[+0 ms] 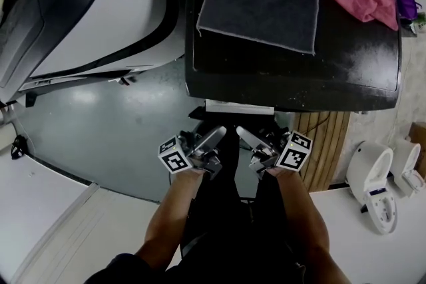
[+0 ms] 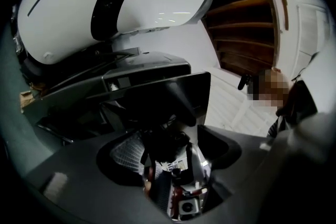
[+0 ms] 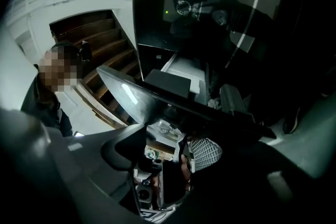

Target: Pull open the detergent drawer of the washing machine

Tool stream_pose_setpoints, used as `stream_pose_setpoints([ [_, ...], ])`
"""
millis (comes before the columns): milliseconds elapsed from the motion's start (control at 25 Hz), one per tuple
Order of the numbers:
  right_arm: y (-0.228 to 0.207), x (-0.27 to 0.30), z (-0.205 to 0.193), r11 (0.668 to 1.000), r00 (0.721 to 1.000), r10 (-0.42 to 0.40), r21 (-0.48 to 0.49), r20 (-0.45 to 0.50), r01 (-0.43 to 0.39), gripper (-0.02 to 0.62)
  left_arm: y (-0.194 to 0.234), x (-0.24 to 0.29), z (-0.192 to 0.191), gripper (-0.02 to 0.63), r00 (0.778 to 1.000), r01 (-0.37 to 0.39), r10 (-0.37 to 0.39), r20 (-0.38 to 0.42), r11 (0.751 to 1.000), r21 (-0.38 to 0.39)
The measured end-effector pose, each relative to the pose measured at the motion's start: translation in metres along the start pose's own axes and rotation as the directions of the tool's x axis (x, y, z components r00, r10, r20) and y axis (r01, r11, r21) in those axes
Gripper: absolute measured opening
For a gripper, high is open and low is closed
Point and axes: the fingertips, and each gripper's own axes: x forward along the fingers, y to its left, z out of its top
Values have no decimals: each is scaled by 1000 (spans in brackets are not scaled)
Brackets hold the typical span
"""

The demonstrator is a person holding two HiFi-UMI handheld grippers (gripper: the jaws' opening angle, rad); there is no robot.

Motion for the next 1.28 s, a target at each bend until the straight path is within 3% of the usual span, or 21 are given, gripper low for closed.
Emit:
stream_pose_setpoints([
  [80, 1, -2, -3, 1000, 1000, -4, 1, 9, 4, 253, -3, -8, -6, 337, 1000, 5, -5, -4, 1000, -16],
  [400, 4, -11, -13, 1000, 999, -22, 12, 39, 21, 253, -10, -28, -18, 334, 997, 0, 2, -74, 1000, 21],
  [520, 6, -17, -25, 999, 1000, -25, 26, 11, 24, 255, -2, -41, -18, 339, 992, -70, 75, -97, 996, 54],
  [600, 4, -23, -37, 996, 994, -86, -26, -73, 85, 256, 9, -53, -16, 348, 975, -163, 181, -126, 977, 141],
  [680, -2, -34, -48, 960, 956, -230, -204, -182, 192, 260, 14, -61, -17, 351, 937, -230, 296, -183, 922, 312],
  [760, -8, -48, -56, 870, 890, -380, -423, -251, 252, 259, 18, -65, -20, 351, 885, -252, 406, -228, 829, 499],
  [880, -20, -70, -57, 691, 779, -579, -653, -243, 310, 258, 22, -75, -6, 351, 809, -280, 559, -183, 640, 715],
  [920, -23, -77, -56, 639, 750, -625, -693, -215, 334, 258, 20, -77, 1, 353, 794, -275, 587, -157, 578, 769],
  [1000, -23, -86, -48, 558, 712, -686, -735, -149, 384, 258, 12, -75, 14, 353, 790, -220, 599, -132, 478, 850],
  [1040, -23, -91, -41, 524, 698, -708, -744, -110, 414, 259, 7, -70, 19, 353, 793, -183, 594, -136, 444, 877],
  [1120, -20, -96, -22, 451, 682, -731, -762, -18, 464, 258, -4, -59, 22, 353, 793, -112, 587, -164, 404, 908],
  [1200, -6, -90, -5, 371, 702, -711, -821, 51, 435, 258, -13, -49, 18, 353, 796, -30, 569, -208, 380, 924],
  [1280, 11, -75, -1, 304, 734, -678, -893, 44, 333, 242, -19, -42, 10, 326, 799, 45, 545, -254, 366, 929],
])
